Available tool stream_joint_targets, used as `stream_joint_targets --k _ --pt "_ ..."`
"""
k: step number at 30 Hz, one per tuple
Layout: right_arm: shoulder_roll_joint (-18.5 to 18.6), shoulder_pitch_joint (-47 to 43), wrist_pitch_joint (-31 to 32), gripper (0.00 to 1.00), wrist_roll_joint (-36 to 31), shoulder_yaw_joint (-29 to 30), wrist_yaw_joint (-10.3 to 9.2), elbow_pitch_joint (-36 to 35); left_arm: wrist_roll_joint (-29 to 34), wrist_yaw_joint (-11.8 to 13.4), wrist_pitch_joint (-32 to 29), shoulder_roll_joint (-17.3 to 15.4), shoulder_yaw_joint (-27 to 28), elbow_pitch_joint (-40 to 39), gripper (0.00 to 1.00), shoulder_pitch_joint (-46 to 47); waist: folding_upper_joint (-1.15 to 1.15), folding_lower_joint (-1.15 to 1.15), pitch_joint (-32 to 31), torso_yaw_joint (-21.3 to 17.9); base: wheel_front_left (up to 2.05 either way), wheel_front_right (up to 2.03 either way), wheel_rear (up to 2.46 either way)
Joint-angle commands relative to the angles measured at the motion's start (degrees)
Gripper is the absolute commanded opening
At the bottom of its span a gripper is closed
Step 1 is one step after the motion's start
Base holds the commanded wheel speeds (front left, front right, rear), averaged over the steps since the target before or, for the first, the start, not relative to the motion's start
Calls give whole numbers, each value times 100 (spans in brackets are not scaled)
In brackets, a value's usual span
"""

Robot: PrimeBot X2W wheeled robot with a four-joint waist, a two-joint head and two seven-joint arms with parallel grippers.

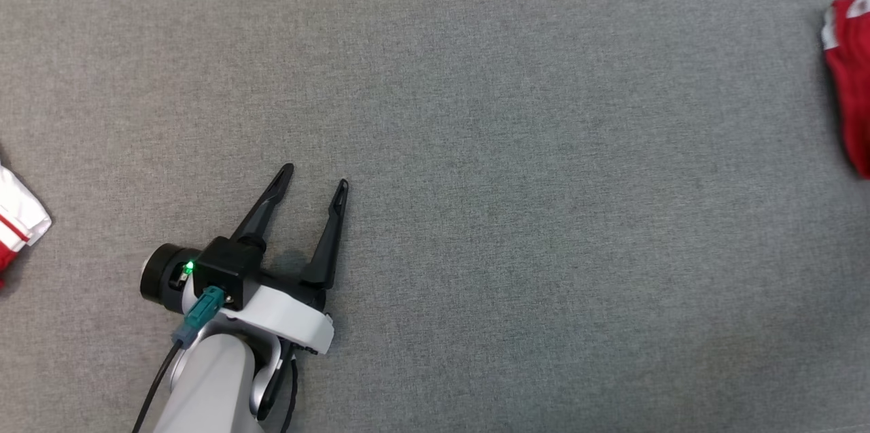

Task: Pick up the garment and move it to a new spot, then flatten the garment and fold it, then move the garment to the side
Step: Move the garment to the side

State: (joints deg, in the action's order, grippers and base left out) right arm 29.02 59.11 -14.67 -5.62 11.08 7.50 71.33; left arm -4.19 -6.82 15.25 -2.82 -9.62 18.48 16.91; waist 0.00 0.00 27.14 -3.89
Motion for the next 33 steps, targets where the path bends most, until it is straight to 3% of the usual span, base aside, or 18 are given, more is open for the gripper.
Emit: stream_joint_targets --k 1,5,6,12,25,33 --pt "-38 -87 -34 100 -119 216 -3 -122 -1 12 -20 -101 81 164 100 -80 0 0 -38 -3 0 0 0" --pt "-694 -183 -63 100 -475 776 -2 -904 -55 97 -17 -68 216 110 100 -103 0 0 -221 -40 0 0 0" --pt "-1068 -371 -59 100 -590 783 -4 -1439 -71 122 -12 -58 300 90 100 -123 0 0 -331 -73 0 0 0" --pt "-2064 -1069 -57 100 -515 562 -2 -2704 -123 202 -11 -45 554 94 100 -183 0 0 -698 -59 0 0 0" --pt "-2584 -2755 -58 100 353 -436 -2 -3747 -283 365 -10 -22 937 232 100 -450 0 0 -1405 237 0 0 0" --pt "-2587 -3837 -58 100 1082 -974 -2 -4024 -413 489 -11 -22 1027 396 100 -808 0 0 -1972 372 0 0 0"
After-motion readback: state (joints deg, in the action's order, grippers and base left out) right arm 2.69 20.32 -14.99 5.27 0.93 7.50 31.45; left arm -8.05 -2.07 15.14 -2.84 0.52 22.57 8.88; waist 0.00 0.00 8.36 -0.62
